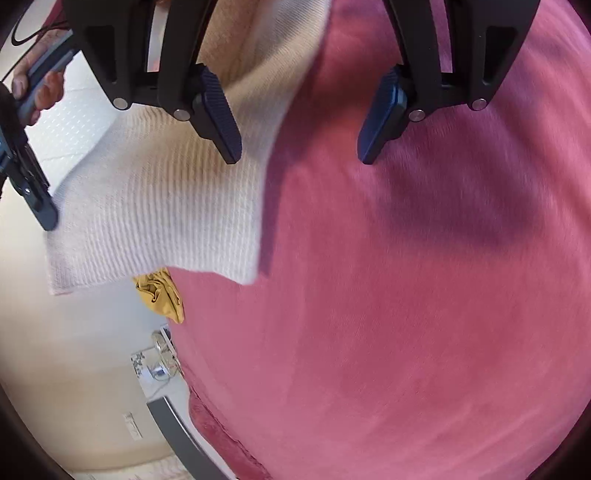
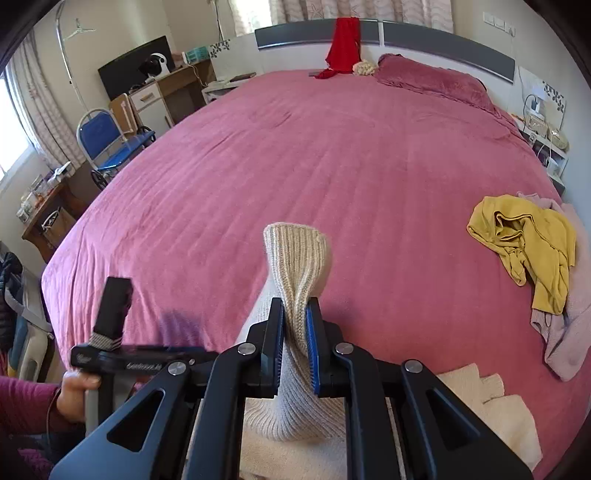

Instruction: Fold clothes

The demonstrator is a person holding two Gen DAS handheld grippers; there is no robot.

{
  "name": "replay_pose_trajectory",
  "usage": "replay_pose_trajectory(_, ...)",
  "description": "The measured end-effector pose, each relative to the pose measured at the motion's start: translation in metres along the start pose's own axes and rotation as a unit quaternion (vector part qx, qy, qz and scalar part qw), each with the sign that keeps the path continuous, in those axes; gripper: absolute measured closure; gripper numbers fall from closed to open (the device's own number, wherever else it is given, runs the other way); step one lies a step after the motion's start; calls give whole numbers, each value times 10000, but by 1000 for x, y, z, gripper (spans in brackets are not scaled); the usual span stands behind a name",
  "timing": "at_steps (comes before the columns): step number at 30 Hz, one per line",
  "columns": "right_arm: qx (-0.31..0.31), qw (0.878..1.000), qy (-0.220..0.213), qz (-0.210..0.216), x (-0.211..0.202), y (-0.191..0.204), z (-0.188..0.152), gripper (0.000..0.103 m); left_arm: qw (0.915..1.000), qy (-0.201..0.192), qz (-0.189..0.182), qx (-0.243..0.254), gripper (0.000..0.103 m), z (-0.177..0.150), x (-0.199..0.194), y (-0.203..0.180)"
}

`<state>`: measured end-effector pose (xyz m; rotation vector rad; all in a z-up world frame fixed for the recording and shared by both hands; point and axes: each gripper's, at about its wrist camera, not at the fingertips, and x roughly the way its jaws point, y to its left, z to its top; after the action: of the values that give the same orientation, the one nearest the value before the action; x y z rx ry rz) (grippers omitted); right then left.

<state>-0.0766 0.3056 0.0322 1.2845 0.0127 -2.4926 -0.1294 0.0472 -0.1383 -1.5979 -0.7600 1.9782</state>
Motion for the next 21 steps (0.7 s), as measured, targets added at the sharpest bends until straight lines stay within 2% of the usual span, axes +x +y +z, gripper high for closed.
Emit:
replay_pose_trajectory(3,-21,10000,-45,19,4,4,-4,91,9981,299,-305,437,34,15,7,-9)
replay_pose_trajectory(6,-8,10000,-67,-6,10,6,-2,91,9925,670,-597,826,33,21,20,-16)
replay_pose_trajectory(9,7,9999,-63,-87,12,6,-3,91,9841,1116,-1044,901,35,20,40,-21)
replay_pose_trajectory(11,17,9999,-61,-140,13,5,-3,91,9808,1218,-1257,861,36,6,43,-18)
replay_pose_trajectory(12,22,9998,-60,-167,14,5,-3,91,9791,1296,-1329,827,42,-3,44,-14)
replay_pose_trajectory(13,27,9998,-59,-194,15,5,-4,91,9787,1325,-1331,825,60,-10,44,-10)
replay_pose_trajectory(14,32,9997,-58,-221,16,5,-4,91,9812,1267,-1156,882,77,-15,44,-8)
replay_pose_trajectory(15,37,9997,-57,-248,16,5,-4,91,9843,1199,-876,950,102,-19,42,-7)
replay_pose_trajectory(16,42,9996,-56,-275,17,5,-4,91,9862,1132,-683,1000,100,-21,41,-8)
replay_pose_trajectory(19,57,9993,-58,-353,19,5,-5,91,9887,913,-548,1057,101,-21,35,-18)
replay_pose_trajectory(21,80,9992,-149,-365,13,8,-5,91,9915,643,-448,1040,101,-25,17,-11)
